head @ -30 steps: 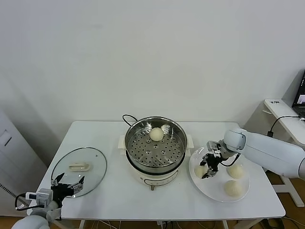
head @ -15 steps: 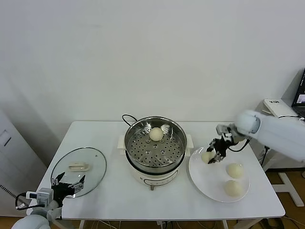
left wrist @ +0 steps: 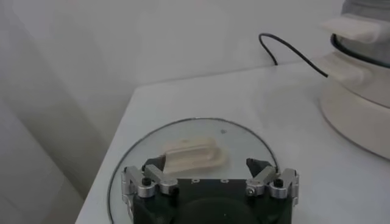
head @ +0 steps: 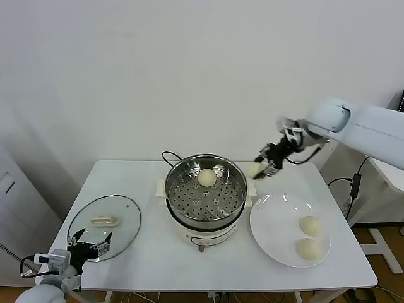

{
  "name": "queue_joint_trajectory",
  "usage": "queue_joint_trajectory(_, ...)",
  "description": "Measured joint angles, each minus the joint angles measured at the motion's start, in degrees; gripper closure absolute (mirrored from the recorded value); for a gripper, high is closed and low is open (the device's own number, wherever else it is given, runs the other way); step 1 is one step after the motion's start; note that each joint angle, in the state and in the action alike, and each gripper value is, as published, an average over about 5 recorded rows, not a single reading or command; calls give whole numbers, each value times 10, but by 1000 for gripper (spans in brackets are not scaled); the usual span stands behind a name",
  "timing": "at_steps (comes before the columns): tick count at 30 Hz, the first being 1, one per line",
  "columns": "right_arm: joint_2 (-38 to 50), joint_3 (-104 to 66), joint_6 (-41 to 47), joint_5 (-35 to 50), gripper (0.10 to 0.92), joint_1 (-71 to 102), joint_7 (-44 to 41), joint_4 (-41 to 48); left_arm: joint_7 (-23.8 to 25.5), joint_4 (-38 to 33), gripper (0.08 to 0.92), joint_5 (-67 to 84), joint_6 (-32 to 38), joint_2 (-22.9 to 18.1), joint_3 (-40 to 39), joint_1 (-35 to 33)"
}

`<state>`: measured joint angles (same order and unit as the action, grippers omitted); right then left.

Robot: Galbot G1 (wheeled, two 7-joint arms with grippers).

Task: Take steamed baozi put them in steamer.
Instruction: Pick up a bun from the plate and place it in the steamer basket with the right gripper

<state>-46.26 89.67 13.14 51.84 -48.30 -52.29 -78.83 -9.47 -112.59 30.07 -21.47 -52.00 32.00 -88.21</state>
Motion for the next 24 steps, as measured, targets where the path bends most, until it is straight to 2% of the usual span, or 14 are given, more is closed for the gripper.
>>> queue_joint_trajectory(10, -100, -3, 27, 58, 558, 30, 58, 16, 0, 1, 177, -3, 2, -4, 0, -1)
queue_joint_trajectory(24, -209, -17, 55, 61, 558, 118, 114, 67, 1, 13, 177, -2, 6, -1, 0, 2)
